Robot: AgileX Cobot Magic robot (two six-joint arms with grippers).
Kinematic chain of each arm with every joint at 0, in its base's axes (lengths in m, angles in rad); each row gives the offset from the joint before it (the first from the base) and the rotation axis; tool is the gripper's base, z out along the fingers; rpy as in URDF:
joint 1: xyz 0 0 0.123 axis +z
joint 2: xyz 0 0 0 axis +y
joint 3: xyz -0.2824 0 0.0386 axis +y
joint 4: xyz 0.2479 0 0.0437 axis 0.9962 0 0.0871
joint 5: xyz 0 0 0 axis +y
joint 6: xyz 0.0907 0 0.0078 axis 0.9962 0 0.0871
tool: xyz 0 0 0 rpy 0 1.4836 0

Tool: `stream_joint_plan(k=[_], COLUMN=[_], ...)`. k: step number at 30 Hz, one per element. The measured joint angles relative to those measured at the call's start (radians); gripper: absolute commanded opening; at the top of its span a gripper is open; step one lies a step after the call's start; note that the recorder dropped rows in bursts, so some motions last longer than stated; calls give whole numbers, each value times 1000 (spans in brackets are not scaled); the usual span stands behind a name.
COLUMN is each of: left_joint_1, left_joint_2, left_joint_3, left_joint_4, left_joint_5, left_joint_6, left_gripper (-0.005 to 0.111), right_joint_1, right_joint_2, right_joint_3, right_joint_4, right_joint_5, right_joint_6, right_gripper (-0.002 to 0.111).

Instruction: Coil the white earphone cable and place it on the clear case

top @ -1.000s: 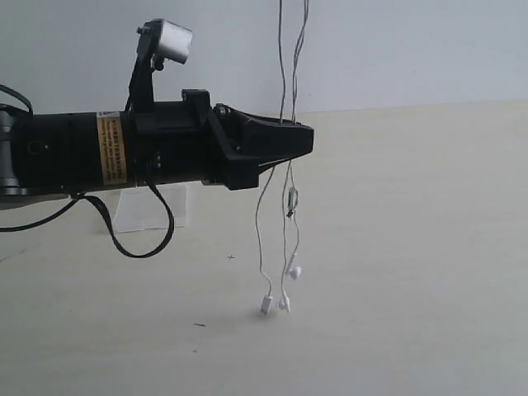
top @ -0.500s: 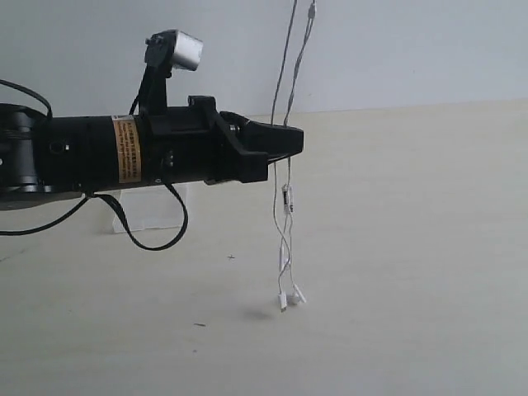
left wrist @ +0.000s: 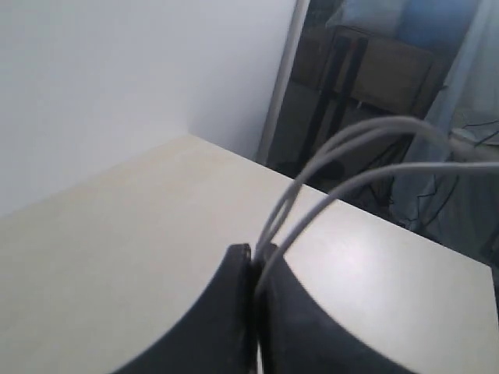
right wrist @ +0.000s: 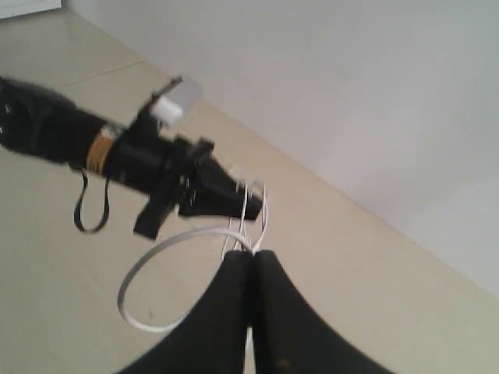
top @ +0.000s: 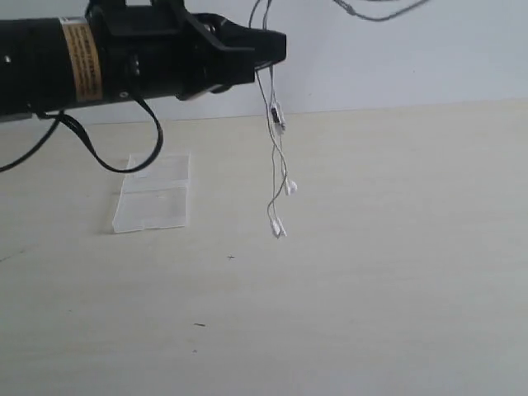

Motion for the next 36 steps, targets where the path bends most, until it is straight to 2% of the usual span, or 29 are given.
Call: stream_joint_plan(k=[7,11,14,16,19,21,31,36], left_joint_1=[0,0,0,0,0,0,0,0], left_joint_2=[-126,-176,-192,-196,-196,-196,-203,-203], left_joint_3=[-9,-9,-9,-9,-11,-21,-47,-47], left_joint_4=[169,337,405,420,435,439,494,542], left_joint_5=[64,69,69,74,96,118,194,245], left_joint_6=[-208,-386,-456,-474,-488,-492,-496,-496], left_gripper=[0,0,0,0,0,0,0,0], right_joint_1=[0,0,0,0,0,0,0,0], right_joint_2=[-70,-70,-70,-70,-70,-70,-70,-70], right_joint_3=[352,560,654,689,705,707,707,707], right_joint_4=[31,35,35,35,35,35,67,108], right_joint_5=[-48,-295,-476,-540,-533,-498,-289,-372], right_joint_6=[19,21,21,21,26,40,74,89], right_gripper=[0,0,9,24,49,59,60,77])
